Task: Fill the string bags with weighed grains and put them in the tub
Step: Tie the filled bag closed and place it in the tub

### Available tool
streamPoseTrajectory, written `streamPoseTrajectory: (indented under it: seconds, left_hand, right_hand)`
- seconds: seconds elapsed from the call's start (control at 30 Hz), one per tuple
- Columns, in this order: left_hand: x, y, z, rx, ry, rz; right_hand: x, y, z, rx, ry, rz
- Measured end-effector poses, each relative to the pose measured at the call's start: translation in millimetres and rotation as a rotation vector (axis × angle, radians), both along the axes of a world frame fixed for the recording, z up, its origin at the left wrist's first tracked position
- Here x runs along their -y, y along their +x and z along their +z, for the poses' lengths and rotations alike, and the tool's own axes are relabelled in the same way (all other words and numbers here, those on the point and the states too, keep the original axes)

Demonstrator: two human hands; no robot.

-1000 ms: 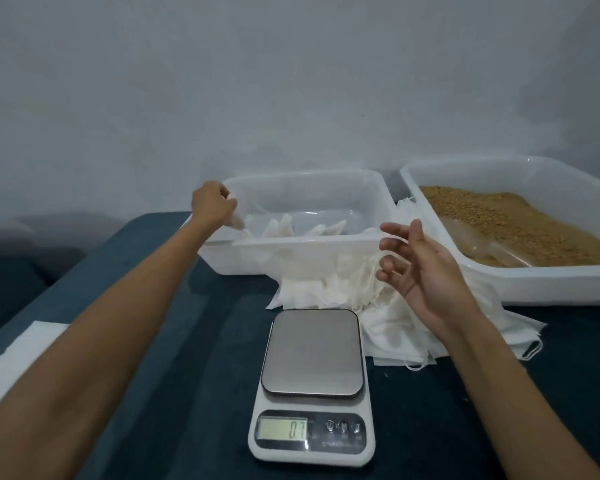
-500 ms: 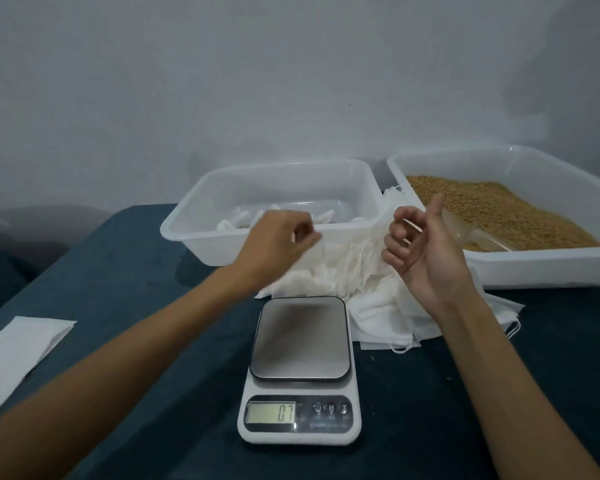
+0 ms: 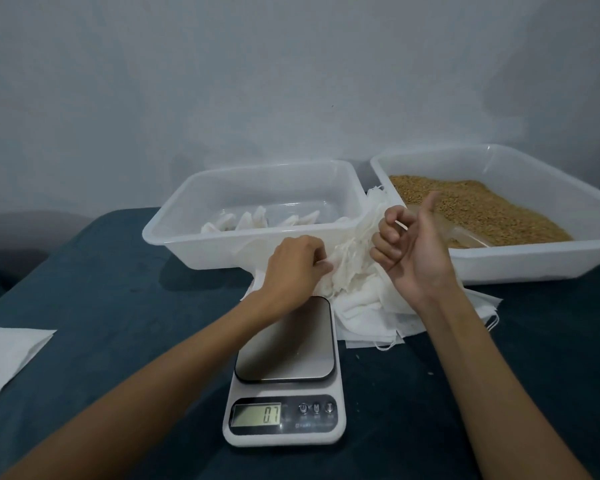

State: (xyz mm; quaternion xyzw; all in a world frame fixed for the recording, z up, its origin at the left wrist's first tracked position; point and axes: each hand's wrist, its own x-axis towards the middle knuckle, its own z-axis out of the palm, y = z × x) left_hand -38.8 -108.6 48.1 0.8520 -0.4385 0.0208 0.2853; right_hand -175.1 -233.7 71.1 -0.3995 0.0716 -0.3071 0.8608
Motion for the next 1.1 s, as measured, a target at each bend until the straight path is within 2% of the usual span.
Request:
streamPoseTrajectory:
  seconds: [0.17, 0.23, 0.3, 0.37, 0.43, 0.5, 0.6, 0.67, 0.77, 0.97, 1.03, 1.1]
  left_hand:
    - [-5.8, -0.3, 9.3, -0.134, -0.219, -0.029]
    - [-17.2, 3.7, 13.2, -0.21, -0.364, -0.024]
    - [-32.9, 6.4, 14.4, -0.379, -0.545, -0.051]
    - [-48.1, 4.5, 13.8, -0.659, -0.677, -0.103]
    - [-57.5, 0.1, 11.4, -0.867, -0.736, -0.146]
    - [-60.6, -3.6, 8.0, -0.964, -0.758, -0.181]
    - [-60.9, -4.3, 4.2, -1.027, -0.795, -0.17]
    - [-62.7, -0.6, 2.2, -0.99, -0.812, -0.11]
    - [-70.2, 5.7, 0.0, -0.968, -0.856, -0.064]
    - [-74.8, 4.2, -4.6, -1.126, -0.692, -0.183]
    - [-75.8, 5.6, -4.5, -1.139, -0.729, -0.136]
    - [-76.8, 8.0, -4.2, -1.104, -0.781, -0.059]
  right_hand:
    - [-1.9, 4.3, -3.8, -0.063, -0.069, -0.012]
    - [-3.4, 5.9, -5.3, -0.106, -0.126, -0.033]
    - [-7.0, 7.9, -8.4, -0.176, -0.258, -0.062]
    - [-14.2, 10.6, -12.3, -0.261, -0.435, -0.088]
    - [-22.3, 13.4, -15.9, -0.314, -0.541, -0.071]
    - [-27.5, 14.4, -17.5, -0.329, -0.548, 0.032]
    - [-28.6, 13.3, -19.9, -0.313, -0.53, 0.201]
    - [-25.0, 13.2, -20.9, -0.319, -0.508, 0.21]
    - [-20.0, 14.4, -22.7, -0.319, -0.42, 0.146]
    - [-14.2, 15.8, -30.8, -0.342, -0.408, -0.008]
    - [-15.9, 17.6, -33.1, -0.377, -0.449, -0.05]
    - [-20.7, 20.4, -35.4, -0.447, -0.6, -0.197]
